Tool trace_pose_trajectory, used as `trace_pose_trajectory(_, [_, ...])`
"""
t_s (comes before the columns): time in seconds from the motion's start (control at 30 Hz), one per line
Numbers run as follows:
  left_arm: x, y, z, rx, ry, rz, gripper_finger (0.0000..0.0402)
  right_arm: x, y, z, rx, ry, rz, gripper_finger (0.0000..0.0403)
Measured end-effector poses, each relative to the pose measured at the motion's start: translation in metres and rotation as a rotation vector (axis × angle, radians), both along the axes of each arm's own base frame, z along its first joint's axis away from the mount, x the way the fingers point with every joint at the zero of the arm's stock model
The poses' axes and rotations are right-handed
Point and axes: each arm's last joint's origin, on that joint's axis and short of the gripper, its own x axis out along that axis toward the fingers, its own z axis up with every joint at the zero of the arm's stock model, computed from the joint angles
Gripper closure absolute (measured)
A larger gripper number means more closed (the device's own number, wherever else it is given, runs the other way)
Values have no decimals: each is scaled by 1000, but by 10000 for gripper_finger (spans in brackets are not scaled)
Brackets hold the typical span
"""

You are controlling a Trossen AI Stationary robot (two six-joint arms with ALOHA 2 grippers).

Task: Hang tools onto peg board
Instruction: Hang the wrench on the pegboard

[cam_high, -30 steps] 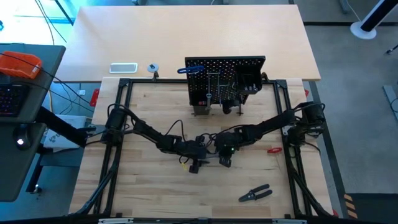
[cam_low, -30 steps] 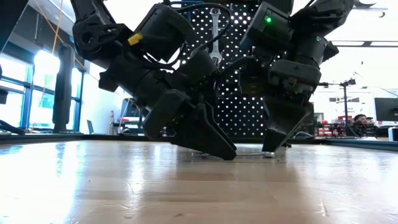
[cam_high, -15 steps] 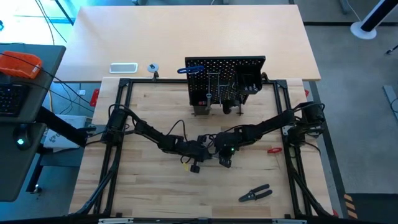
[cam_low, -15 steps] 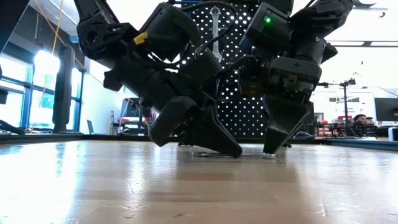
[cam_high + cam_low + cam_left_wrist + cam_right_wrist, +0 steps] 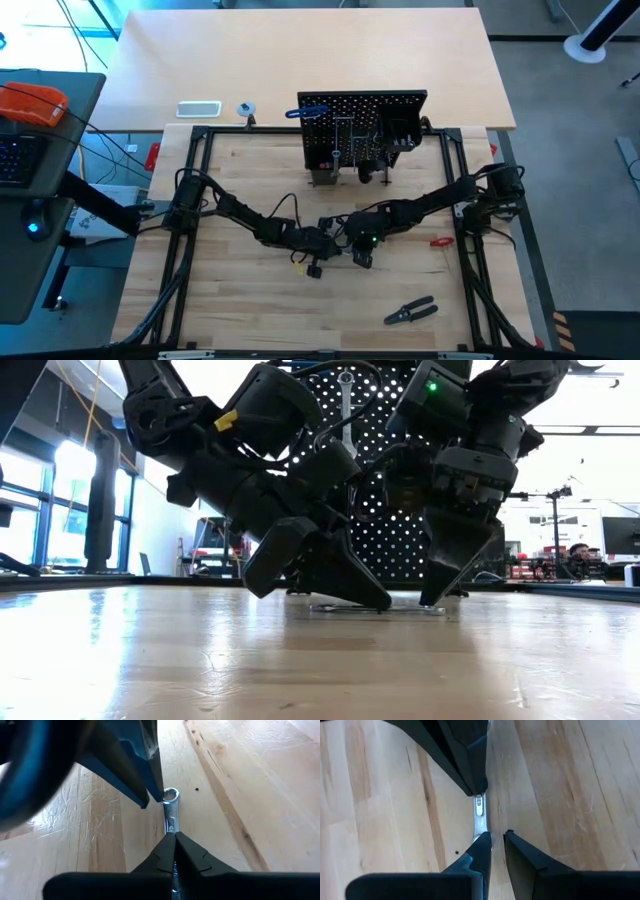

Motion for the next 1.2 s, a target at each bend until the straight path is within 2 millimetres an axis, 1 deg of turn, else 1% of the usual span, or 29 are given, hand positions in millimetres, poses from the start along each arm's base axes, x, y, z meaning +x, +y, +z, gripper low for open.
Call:
trace_pose_trajectory(0.13, [1,-1,3,-9,-18,-8,398,-1,0,0,-2,12,0,352])
trace_pose_trajectory(0.37, [1,-2,7,-23,-26,-21,359,-2,0,-1,-14,23,6,352])
trace_pose_trajectory(0.5, [0,-2,7,-30,-22,-14,346,-3,-1,-1,-19,34,12,352])
trace_pose_trajectory(0.67, [0,-2,6,-37,-18,-9,344,-3,5,0,-20,13,32,341])
trace_pose_trajectory(0.93, [0,-2,7,-37,-19,-8,344,-3,12,1,-45,-1,35,292])
trace_pose_trajectory(1.07, [0,-2,7,-36,-19,-8,344,-3,14,1,-53,-3,33,291])
trace_pose_trajectory(1.2, [0,-2,7,-41,-19,-5,344,-3,15,1,-67,-5,31,302])
